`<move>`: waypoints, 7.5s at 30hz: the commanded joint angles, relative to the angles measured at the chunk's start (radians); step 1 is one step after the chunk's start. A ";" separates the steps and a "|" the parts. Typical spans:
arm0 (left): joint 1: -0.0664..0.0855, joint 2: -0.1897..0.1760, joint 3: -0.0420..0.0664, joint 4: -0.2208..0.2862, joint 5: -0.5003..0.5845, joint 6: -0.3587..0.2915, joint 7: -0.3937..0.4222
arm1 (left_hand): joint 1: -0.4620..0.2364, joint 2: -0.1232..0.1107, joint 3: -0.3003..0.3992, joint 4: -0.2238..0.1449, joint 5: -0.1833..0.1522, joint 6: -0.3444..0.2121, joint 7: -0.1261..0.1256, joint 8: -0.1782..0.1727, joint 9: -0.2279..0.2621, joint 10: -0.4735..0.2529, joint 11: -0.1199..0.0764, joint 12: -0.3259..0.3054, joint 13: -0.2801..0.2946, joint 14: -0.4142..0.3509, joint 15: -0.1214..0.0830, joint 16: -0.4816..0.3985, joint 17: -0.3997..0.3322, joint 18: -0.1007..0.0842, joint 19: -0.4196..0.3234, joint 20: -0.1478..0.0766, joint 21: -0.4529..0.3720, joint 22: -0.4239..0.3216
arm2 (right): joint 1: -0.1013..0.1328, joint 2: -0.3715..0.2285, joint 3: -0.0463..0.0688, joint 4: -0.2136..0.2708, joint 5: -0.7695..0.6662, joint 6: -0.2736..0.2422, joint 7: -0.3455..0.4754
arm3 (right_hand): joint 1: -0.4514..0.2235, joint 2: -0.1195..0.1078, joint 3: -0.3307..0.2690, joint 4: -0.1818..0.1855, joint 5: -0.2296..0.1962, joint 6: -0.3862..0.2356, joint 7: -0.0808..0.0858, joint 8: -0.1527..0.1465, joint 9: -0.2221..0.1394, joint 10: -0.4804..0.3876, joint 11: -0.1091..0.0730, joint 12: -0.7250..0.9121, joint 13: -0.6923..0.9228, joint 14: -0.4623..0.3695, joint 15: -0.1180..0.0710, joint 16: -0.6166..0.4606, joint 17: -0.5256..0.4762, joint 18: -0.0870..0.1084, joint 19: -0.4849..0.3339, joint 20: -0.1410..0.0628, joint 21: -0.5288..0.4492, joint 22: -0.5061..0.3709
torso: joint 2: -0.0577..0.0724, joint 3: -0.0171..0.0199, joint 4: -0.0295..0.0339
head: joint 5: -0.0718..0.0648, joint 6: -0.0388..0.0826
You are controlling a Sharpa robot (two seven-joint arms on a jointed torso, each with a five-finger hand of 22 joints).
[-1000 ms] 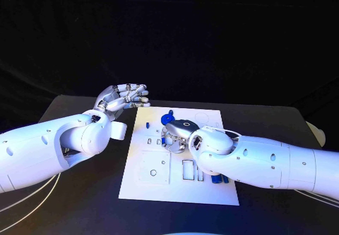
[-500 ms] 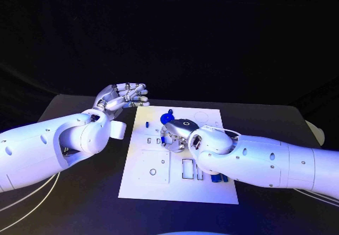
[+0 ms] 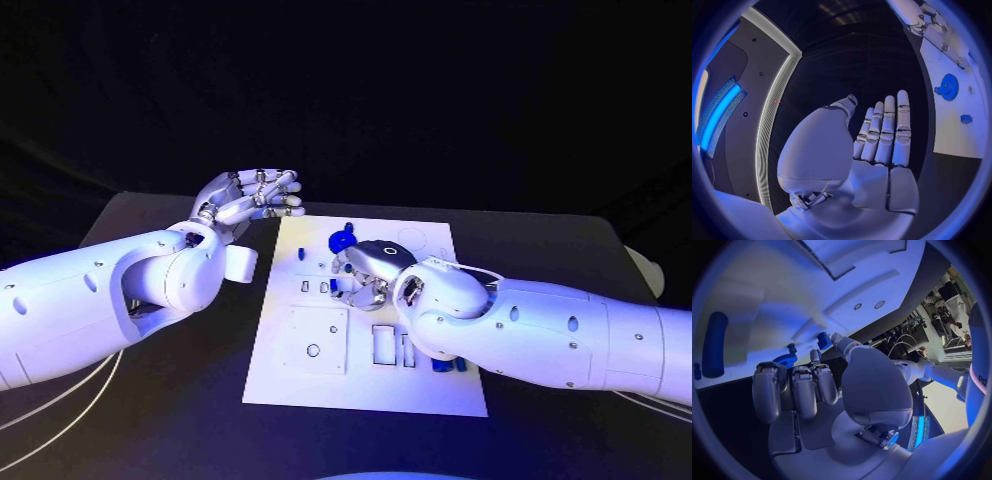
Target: Assemble the parts on the task board
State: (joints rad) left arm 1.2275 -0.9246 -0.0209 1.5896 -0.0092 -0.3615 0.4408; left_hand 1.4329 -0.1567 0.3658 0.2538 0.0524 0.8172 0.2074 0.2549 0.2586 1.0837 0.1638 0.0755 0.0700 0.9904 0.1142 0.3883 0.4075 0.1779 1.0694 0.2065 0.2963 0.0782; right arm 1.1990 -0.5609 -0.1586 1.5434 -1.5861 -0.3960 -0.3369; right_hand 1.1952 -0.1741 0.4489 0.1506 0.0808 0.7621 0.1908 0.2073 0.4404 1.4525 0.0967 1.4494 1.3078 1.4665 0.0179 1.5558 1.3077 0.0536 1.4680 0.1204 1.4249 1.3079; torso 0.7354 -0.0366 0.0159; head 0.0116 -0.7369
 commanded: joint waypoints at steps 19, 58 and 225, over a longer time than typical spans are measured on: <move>0.030 0.028 0.001 -0.083 -0.499 0.239 -0.414 | -0.154 0.054 -0.075 0.030 0.007 0.095 -0.057 0.117 0.092 0.194 -0.090 0.172 0.117 0.344 -0.108 0.588 0.511 -0.001 0.259 -0.118 0.321 0.182 | 0.128 -0.283 0.015 0.107 0.677 0.003 0.439 | 0.080 0.046 0.025 -0.028 0.075 0.052 -0.009 0.023 0.015 -0.005 -0.002 -0.005 0.115 0.080 0.001 -0.014 0.162 0.004 -0.021 0.001 -0.036 0.054 | -0.023 0.0047 -0.0051 | 0.015 0.004; 0.162 0.305 -0.066 -0.227 -0.986 0.647 -0.990 | -0.399 0.157 -0.333 0.040 -0.003 -0.036 -0.118 0.490 0.392 0.095 -0.146 1.035 0.905 0.580 -0.159 1.183 1.163 -0.112 0.353 -0.161 1.116 1.158 | 0.163 -0.378 0.013 -0.022 1.108 -0.193 0.639 | 0.154 0.018 0.107 -0.098 0.197 -0.030 0.001 0.010 0.026 -0.564 0.009 -0.711 -0.588 -0.315 0.009 -0.701 -0.712 0.128 -0.446 0.006 -0.797 -0.620 | -0.032 0.0122 -0.0043 | 0.042 -0.011; 0.126 0.393 -0.085 -0.347 -0.992 0.727 -1.036 | -0.271 -0.040 0.540 -0.227 0.231 -0.010 -0.136 0.546 0.585 0.186 -0.168 1.085 0.969 0.580 -0.176 1.183 1.163 -0.129 0.381 -0.170 1.173 1.270 | 0.136 -0.346 0.008 -0.043 1.236 -0.123 0.685 | 0.110 0.053 0.080 -0.149 0.214 0.007 0.060 -0.059 -0.013 -0.497 0.079 -1.152 -1.207 -0.369 0.089 -1.275 -0.888 0.125 -0.549 0.083 -1.103 -0.868 | -0.034 0.0126 -0.0025 | 0.049 -0.046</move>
State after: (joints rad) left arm 1.3553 -0.5312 -0.1047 1.2386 -0.9926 0.3843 -0.5941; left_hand 1.1611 -0.2099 0.7025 0.2288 0.2800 0.8068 0.0785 0.7976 0.8433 1.2621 -0.0034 1.1570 1.0388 1.4650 -0.0535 1.5672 1.3078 0.0686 1.4457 0.0376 1.4634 1.3077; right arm 1.3362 -0.9067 -0.1503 1.4973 -0.3475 -0.5307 0.3452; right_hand 1.3096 -0.1199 0.5311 0.0026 0.2904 0.7617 0.1958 0.1524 0.4287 0.9557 0.1680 0.2997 0.1013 1.0986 0.1000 0.2856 0.4204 0.1701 0.9179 0.1952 0.3251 0.4417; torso 0.7022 -0.0240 0.0131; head 0.0610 -0.7829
